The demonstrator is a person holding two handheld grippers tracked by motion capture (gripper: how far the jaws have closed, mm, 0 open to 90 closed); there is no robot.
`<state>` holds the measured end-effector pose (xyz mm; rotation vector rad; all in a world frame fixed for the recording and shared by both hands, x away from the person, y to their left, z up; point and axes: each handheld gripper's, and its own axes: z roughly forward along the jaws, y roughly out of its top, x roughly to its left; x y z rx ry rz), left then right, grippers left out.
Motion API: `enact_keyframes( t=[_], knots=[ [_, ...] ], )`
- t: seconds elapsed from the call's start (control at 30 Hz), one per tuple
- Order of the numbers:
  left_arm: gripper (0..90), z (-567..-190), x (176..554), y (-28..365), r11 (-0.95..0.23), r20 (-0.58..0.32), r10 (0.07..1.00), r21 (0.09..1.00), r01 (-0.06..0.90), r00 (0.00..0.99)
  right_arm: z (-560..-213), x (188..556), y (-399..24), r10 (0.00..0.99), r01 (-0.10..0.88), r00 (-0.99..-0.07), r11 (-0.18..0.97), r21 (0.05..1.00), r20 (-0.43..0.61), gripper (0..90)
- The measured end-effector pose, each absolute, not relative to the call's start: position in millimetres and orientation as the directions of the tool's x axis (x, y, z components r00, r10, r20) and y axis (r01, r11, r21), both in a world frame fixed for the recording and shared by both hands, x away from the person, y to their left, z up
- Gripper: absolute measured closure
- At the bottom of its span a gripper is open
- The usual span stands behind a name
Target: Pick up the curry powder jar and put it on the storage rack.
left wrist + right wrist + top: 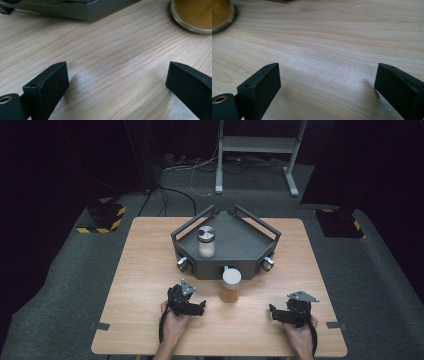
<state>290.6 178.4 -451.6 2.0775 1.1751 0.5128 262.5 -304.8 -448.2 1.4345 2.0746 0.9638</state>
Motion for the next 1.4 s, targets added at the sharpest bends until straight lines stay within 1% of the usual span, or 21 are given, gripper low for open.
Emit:
enact_keyframes(
  t=[0.23, 0.67, 0.9, 1.4],
  knots=[
    [4.6, -451.7, 290.6, 178.4, -0.356, 0.005, 0.858, 0.727, 0.587, 0.513, -443.5, 261.2, -299.8, 0.904, 0.597, -0.425, 0.247, 0.764, 0.040, 7.7],
    [4.6, -451.7, 290.6, 178.4, -0.355, 0.005, 0.858, 0.727, 0.587, 0.513, -442.7, 271.8, -278.2, 0.835, 0.567, -0.543, 0.281, 0.774, 0.094, 9.4],
    [4.6, -451.7, 290.6, 178.4, -0.356, 0.005, 0.858, 0.727, 0.587, 0.513, -441.1, 278.3, -259.3, 0.805, 0.555, -0.586, 0.316, 0.769, 0.093, 10.0],
    [4.6, -451.7, 290.6, 178.5, -0.355, 0.005, 0.858, 0.727, 0.587, 0.513, -431.1, 285.0, -232.8, 0.755, 0.498, -0.650, 0.338, 0.799, 0.086, 10.3]
  ],
)
